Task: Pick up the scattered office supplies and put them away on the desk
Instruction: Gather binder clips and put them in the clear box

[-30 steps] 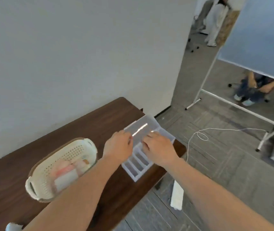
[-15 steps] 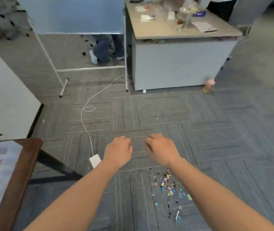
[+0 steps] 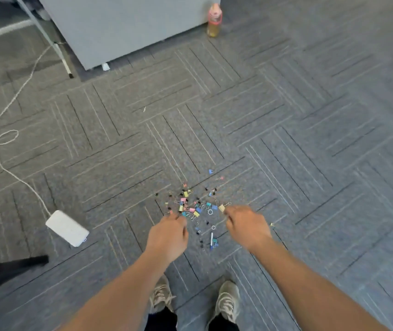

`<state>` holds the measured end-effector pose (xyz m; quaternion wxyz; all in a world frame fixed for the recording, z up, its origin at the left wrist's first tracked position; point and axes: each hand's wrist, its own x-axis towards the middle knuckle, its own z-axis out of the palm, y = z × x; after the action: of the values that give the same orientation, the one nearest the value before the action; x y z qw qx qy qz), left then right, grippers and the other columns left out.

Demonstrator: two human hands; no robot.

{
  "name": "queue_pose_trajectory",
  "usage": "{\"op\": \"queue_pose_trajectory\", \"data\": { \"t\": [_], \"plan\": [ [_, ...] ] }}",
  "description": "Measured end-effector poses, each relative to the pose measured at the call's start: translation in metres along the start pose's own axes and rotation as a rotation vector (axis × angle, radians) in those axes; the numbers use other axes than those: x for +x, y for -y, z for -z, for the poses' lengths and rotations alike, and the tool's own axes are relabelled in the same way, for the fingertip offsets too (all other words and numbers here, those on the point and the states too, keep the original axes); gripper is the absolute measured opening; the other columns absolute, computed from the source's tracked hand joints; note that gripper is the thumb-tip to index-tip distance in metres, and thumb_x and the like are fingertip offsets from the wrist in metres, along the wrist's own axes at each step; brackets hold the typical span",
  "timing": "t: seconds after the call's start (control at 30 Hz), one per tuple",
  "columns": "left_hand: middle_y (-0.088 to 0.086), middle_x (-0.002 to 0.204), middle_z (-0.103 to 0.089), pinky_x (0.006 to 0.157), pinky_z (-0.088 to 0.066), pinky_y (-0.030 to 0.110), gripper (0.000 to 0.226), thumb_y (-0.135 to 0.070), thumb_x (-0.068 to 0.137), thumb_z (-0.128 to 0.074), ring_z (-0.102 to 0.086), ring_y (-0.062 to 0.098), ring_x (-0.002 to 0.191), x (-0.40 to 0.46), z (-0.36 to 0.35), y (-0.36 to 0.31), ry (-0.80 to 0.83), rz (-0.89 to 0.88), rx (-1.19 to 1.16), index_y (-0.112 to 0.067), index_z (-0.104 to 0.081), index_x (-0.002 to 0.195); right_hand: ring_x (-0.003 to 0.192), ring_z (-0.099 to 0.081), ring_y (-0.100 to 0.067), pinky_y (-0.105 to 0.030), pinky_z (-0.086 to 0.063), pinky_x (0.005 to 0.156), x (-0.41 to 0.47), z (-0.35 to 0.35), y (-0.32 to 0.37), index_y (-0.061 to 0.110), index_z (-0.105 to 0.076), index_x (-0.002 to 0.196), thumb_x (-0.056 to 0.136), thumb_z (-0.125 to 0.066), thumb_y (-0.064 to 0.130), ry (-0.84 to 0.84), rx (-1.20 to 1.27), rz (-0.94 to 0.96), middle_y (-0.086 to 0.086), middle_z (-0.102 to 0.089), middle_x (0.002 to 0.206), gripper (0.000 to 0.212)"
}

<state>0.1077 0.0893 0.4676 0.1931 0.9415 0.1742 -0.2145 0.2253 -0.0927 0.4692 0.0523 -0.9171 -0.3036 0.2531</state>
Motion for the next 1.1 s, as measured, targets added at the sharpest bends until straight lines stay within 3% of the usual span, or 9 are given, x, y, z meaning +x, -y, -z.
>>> {"op": "queue_pose_trajectory", "data": {
  "t": [0.17,0.27,0.37,0.47,0.6,0.67,0.77,0.97,1.1],
  "plan": [
    [-0.002,0.115,-0.051,0.072,-0.050,0.032,0.026,-0.027,0.096,-0.039,-0.049,0.018,0.107,0.055,-0.112,0.028,0.118,-0.041,0.054,-0.021,-0.052,0.118,0.108,-0.056,-0.025,-0.035,-0.047,0.076,0.029,-0.124,-0.047,0.018,-0.055,0.113,0.096,-0.042,0.019,0.117,0.030,-0.141,-0.003,-0.060,0.113,0.021],
    [-0.001,0.124,-0.048,0.079,-0.051,0.035,0.034,-0.028,0.097,-0.038,-0.047,0.020,0.113,0.090,-0.178,0.056,0.152,-0.022,0.098,-0.021,-0.045,0.129,0.117,-0.051,-0.025,-0.039,-0.048,0.083,0.058,-0.202,-0.063,0.023,-0.047,0.127,0.096,-0.041,0.017,0.193,0.062,-0.182,-0.003,-0.053,0.126,0.033],
    [-0.001,0.131,-0.044,0.082,-0.050,0.033,0.039,-0.032,0.098,-0.036,-0.044,0.020,0.119,0.128,-0.244,0.086,0.146,0.005,0.122,-0.021,-0.038,0.135,0.135,-0.033,-0.021,-0.043,-0.045,0.093,0.098,-0.282,-0.078,0.031,-0.027,0.145,0.098,-0.042,0.029,0.268,0.067,-0.187,0.002,-0.037,0.146,0.050],
    [0.003,0.145,-0.032,0.092,-0.048,0.039,0.050,-0.041,0.096,-0.037,-0.031,0.025,0.131,0.180,-0.310,0.126,0.119,0.059,0.110,-0.023,-0.028,0.142,0.143,-0.016,-0.028,-0.051,-0.038,0.104,0.149,-0.356,-0.098,0.039,-0.013,0.148,0.095,-0.044,0.046,0.284,0.061,-0.190,-0.001,-0.017,0.158,0.062],
    [0.004,0.159,0.001,0.112,-0.023,0.056,0.073,-0.062,0.088,-0.038,-0.002,0.033,0.144,0.260,-0.379,0.184,0.063,0.085,0.166,-0.035,-0.006,0.148,0.146,0.007,-0.039,-0.058,-0.020,0.114,0.220,-0.432,-0.134,0.045,0.012,0.148,0.087,-0.039,0.071,0.211,-0.027,-0.270,-0.003,0.018,0.160,0.083],
    [0.004,0.158,0.016,0.113,-0.011,0.060,0.082,-0.074,0.082,-0.033,0.009,0.034,0.144,0.296,-0.401,0.209,0.011,0.083,0.209,-0.041,0.005,0.147,0.144,0.015,-0.040,-0.059,-0.013,0.115,0.251,-0.460,-0.150,0.045,0.019,0.146,0.082,-0.035,0.078,0.136,-0.017,-0.343,-0.004,0.029,0.156,0.089],
    [0.004,0.154,0.028,0.111,-0.005,0.064,0.093,-0.088,0.069,-0.025,0.019,0.034,0.142,0.336,-0.420,0.238,-0.055,0.101,0.208,-0.048,0.016,0.142,0.143,0.019,-0.040,-0.058,-0.005,0.116,0.284,-0.489,-0.162,0.045,0.020,0.146,0.081,-0.026,0.082,0.030,0.041,-0.390,-0.005,0.029,0.156,0.087],
    [0.003,0.156,0.023,0.113,0.001,0.060,0.106,-0.098,0.055,-0.015,0.021,0.030,0.142,0.373,-0.444,0.235,-0.081,-0.056,0.143,-0.047,0.020,0.141,0.142,0.027,-0.027,-0.051,0.005,0.112,0.323,-0.503,-0.145,0.045,0.010,0.148,0.088,-0.023,0.074,-0.096,0.075,-0.212,0.002,0.021,0.159,0.075],
    [0.001,0.158,0.013,0.117,0.000,0.052,0.105,-0.088,0.064,-0.034,0.012,0.024,0.145,0.378,-0.455,0.210,-0.119,-0.215,0.131,-0.035,-0.001,0.148,0.141,0.030,-0.024,-0.054,0.004,0.108,0.350,-0.493,-0.120,0.048,0.013,0.146,0.085,-0.028,0.075,-0.021,0.004,0.012,0.007,0.030,0.155,0.079]
  ]
}}
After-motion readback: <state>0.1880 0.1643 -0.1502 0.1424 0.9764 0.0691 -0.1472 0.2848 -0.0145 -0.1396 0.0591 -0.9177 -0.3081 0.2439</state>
